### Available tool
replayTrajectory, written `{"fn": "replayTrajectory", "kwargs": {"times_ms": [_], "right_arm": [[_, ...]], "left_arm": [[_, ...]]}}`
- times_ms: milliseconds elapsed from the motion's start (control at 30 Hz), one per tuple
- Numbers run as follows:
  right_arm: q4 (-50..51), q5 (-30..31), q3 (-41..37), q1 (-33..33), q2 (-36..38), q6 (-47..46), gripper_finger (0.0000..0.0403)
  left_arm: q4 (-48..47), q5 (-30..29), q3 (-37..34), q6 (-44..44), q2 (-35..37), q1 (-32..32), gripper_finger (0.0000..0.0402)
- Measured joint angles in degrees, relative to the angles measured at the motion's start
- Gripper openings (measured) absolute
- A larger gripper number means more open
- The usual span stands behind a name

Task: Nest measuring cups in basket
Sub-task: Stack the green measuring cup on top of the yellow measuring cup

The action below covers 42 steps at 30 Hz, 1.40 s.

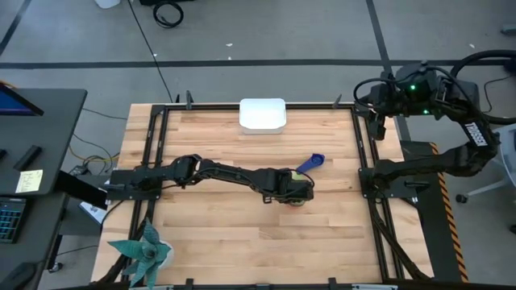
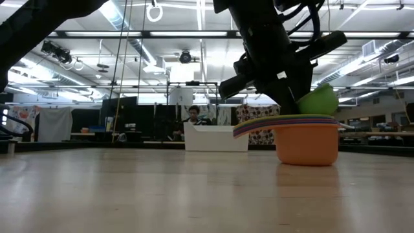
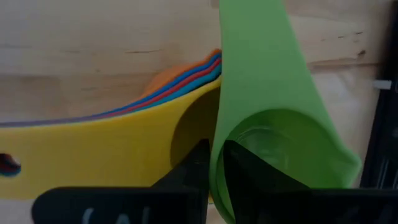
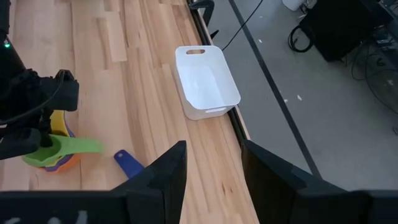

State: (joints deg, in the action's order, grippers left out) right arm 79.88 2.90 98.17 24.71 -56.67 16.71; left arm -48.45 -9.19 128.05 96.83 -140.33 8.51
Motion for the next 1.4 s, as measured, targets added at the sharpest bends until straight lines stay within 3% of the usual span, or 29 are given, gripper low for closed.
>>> {"fn": "replayTrajectory", "kwargs": {"times_ms": [167,400,600,1167,1400], "right_arm": [[0.00,0.02,0.00,-0.02,0.41,0.00,0.0158],[0.00,0.01,-0.02,-0.02,0.86,0.01,0.0158],[-0.02,0.00,-0.02,-0.02,0.86,0.02,0.0158],[-0.07,0.02,-0.02,-0.02,0.84,0.50,0.0158],[-0.07,0.02,-0.02,-0.02,0.84,0.62,0.0158]], "left_arm": [[-0.34,0.14,0.00,-4.43,0.00,0.00,0.0051],[-4.92,1.79,0.02,-0.62,0.17,-0.11,0.0014],[-5.05,1.93,0.02,-1.12,0.17,-0.09,0.0027],[-2.80,8.99,-0.02,-16.15,0.17,-2.07,0.0036],[-2.68,9.03,-0.02,-14.75,0.17,-2.68,0.0036]]}}
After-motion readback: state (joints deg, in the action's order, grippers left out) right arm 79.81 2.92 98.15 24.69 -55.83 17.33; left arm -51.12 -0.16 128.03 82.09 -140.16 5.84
